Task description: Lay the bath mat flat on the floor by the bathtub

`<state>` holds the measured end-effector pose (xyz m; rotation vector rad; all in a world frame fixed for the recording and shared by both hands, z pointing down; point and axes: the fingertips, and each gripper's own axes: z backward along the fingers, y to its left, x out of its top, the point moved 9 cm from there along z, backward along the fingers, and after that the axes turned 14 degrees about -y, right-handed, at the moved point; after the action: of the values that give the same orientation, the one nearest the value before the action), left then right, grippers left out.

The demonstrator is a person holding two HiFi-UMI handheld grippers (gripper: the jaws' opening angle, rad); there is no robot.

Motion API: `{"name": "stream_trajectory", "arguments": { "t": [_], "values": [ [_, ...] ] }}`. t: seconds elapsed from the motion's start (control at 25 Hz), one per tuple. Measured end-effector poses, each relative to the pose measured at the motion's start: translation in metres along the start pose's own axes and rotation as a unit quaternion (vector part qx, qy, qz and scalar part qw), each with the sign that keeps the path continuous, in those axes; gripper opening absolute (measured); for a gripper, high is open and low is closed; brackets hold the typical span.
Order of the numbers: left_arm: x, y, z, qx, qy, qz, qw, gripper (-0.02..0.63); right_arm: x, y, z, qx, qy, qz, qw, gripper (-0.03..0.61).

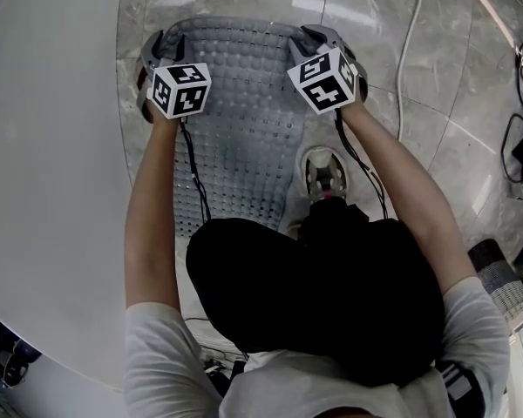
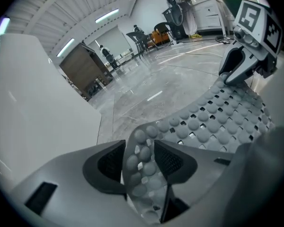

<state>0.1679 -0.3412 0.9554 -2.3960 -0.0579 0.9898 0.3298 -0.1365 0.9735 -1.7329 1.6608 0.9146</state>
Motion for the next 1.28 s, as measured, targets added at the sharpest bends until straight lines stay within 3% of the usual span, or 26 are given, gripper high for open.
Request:
{"name": "stream_trajectory", "arguments": {
  "t": [0.12, 0.28, 0.52, 0.72, 0.92, 1.12, 1.28],
  "values": [
    [0.000, 0.004, 0.010, 0.011, 0.006, 0.002, 0.9999, 0.183, 0.000, -0.001, 0.009, -0.003, -0.009, 0.004, 1.000, 0.120],
    [-0.011, 0.008, 0.015, 0.023, 0.021, 0.037, 0.9988, 0.190, -0.007, -0.005, 0.016, -0.016, -0.005, 0.009, 1.000, 0.130],
    [-0.029, -0.015, 0.028, -0.013, 0.034, 0.064, 0.9973, 0.190, -0.010, 0.004, 0.021, -0.018, 0.003, 0.027, 0.999, 0.135],
    [-0.044, -0.028, 0.049, -0.033, 0.042, 0.133, 0.9896, 0.190, 0.000, 0.029, 0.026, -0.006, -0.016, 0.083, 0.996, 0.158],
    [-0.058, -0.038, 0.075, -0.030, 0.043, 0.174, 0.9834, 0.189, 0.010, 0.055, 0.025, 0.027, -0.031, 0.105, 0.994, 0.164],
    [-0.081, -0.039, 0.112, -0.032, 0.058, 0.211, 0.9752, 0.189, 0.027, 0.088, 0.022, 0.091, -0.054, 0.125, 0.986, 0.161],
    [-0.096, -0.043, 0.133, -0.035, 0.069, 0.223, 0.9717, 0.189, 0.038, 0.109, 0.015, 0.141, -0.067, 0.127, 0.980, 0.089]
  ]
}}
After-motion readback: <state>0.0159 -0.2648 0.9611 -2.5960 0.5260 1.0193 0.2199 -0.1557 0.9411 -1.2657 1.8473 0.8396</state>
